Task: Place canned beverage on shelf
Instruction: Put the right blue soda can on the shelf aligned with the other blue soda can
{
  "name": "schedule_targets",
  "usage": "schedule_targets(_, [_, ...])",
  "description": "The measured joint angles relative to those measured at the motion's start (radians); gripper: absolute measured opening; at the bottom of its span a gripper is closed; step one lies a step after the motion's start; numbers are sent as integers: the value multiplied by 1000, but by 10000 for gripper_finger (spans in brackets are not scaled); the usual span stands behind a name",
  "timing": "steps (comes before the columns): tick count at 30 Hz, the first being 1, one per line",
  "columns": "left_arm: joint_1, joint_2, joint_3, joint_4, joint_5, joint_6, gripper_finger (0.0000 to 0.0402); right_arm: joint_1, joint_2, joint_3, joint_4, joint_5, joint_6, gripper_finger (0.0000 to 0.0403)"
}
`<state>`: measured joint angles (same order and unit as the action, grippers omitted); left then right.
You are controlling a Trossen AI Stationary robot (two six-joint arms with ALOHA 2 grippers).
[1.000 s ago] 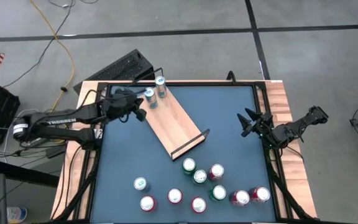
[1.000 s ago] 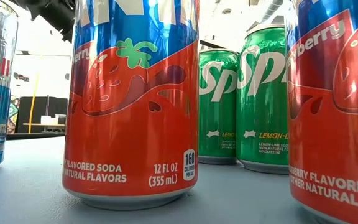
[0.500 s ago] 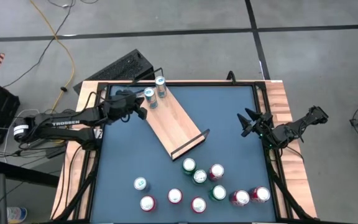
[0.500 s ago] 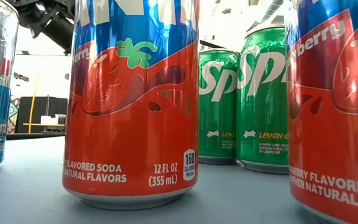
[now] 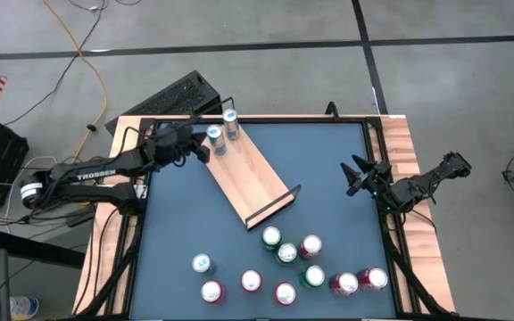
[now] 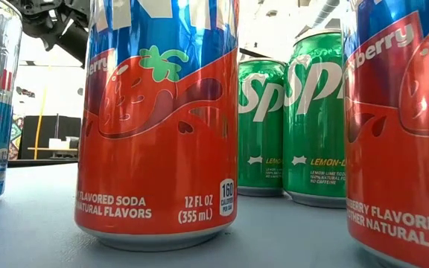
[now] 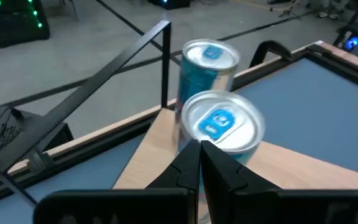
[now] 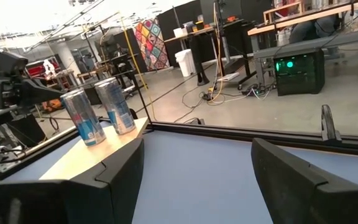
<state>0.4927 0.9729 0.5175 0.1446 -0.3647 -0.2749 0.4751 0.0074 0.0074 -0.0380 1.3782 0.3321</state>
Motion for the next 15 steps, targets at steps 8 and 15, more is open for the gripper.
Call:
schedule_targets(8, [53,15,0,1,98,-2,0,0,0,0,0,1,0,282])
schedule_targets(15, [31,-46,30,-52,112,-66,0,0,0,0,0,2,0,282])
